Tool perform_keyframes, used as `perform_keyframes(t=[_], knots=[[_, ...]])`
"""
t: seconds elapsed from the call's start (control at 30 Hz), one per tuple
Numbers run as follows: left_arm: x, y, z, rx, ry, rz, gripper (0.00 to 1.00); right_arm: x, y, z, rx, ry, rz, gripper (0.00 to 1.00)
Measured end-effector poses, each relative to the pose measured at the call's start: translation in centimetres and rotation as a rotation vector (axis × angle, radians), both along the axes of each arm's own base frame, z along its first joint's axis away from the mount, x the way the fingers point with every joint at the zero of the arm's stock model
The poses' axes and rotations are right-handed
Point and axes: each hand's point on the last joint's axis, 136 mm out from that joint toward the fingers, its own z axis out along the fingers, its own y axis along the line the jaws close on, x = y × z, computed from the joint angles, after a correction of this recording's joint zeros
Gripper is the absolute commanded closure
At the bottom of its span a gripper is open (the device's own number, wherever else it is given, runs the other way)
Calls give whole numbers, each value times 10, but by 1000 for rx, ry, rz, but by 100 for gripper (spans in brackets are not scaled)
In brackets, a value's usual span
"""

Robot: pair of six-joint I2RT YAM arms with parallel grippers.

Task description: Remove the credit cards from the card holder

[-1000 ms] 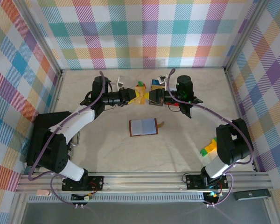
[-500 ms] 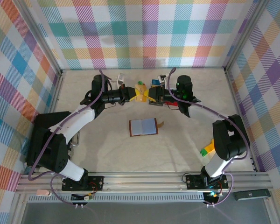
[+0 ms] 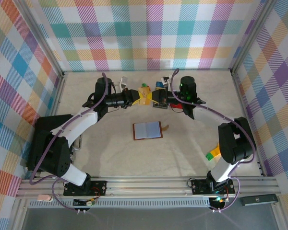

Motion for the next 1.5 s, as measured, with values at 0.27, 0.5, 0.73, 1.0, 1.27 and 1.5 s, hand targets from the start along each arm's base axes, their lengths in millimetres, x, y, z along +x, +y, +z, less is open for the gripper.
perform_keyframes(t=[0.27,0.5,0.73,1.0,1.27,1.5], knots=[[15,71,-31,195,78,224,28,20,-20,2,-250,-224,-116,100],[10,140,-52,377,146,393,6,42,-51,-2,-560,-495,-151,100],[6,180,-62,520,171,456,0,79,-75,2,-820,-691,-91,100],[12,182,-45,556,103,445,0,122,-82,-28,-1049,-791,105,100],[17,182,-57,573,123,424,0,135,-87,-62,-1158,-793,276,100],[18,180,-62,572,138,415,0,138,-91,-81,-1200,-784,354,100]])
